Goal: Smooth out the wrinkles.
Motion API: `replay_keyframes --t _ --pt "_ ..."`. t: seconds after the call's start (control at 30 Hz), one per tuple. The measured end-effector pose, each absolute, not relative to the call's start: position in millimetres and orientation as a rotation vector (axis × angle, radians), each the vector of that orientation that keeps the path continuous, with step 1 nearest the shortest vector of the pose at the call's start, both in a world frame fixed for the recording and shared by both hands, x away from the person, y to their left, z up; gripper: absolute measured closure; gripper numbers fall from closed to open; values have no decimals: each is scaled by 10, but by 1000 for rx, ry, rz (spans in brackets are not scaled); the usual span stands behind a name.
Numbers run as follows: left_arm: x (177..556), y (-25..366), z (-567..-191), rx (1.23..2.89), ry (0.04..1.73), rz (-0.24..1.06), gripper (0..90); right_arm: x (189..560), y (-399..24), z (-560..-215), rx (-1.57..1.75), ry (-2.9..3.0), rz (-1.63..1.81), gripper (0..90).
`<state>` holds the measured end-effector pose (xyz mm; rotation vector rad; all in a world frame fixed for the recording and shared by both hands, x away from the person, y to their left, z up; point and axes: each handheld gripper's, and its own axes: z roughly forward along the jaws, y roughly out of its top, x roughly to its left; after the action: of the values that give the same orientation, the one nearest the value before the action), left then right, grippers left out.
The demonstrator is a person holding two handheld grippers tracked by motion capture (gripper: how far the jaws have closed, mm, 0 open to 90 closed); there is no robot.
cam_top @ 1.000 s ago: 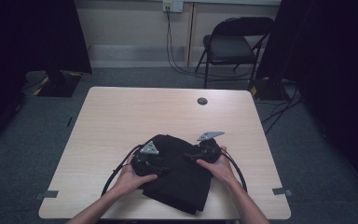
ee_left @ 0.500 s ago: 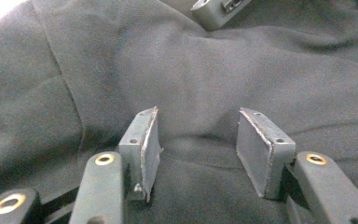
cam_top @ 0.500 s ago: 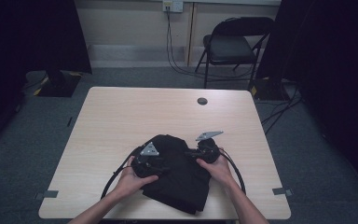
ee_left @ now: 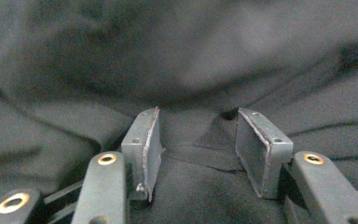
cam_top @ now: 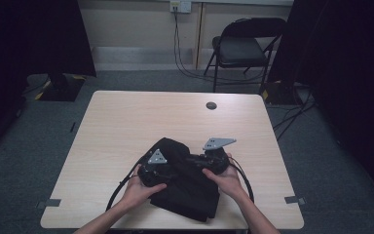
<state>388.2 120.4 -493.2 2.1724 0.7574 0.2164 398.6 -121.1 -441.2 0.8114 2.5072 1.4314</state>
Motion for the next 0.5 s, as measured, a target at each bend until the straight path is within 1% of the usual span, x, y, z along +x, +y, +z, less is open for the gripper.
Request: replay_keyframes --t 0.03,0.1,0.13,0.2,0.23,0.27,0.3,0.33,0.37,0.4,0.5 --pt "3871 1214 -4912 2177 753 243 456 3930 -1168 -4401 779 2517 1418 782" --pt "3864 1295 -4813 2183 748 202 444 3946 -1174 -4403 794 2509 1416 781" --pt "3845 1336 -4745 2175 707 183 436 3975 -1192 -4418 814 2510 1428 782" --pt "3768 1430 -4581 2136 624 165 449 4027 -1223 -4448 845 2507 1420 782" --pt "3719 1483 -4504 2099 607 163 456 4054 -1239 -4464 860 2505 1422 782" --pt "3719 1483 -4504 2099 607 163 458 4077 -1251 -4476 875 2501 1422 783" --pt "3680 1531 -4444 2073 594 144 468 4100 -1258 -4489 882 2500 1415 783" --pt "3622 1603 -4378 2054 568 92 466 4121 -1264 -4499 889 2498 1406 783" --pt "3622 1603 -4378 2054 568 92 455 4121 -1264 -4499 889 2498 1406 783" --pt "3567 1670 -4369 2056 544 44 454 4162 -1284 -4518 908 2494 1401 783" --pt "3513 1732 -4387 2080 509 25 402 4197 -1299 -4535 920 2490 1394 784"
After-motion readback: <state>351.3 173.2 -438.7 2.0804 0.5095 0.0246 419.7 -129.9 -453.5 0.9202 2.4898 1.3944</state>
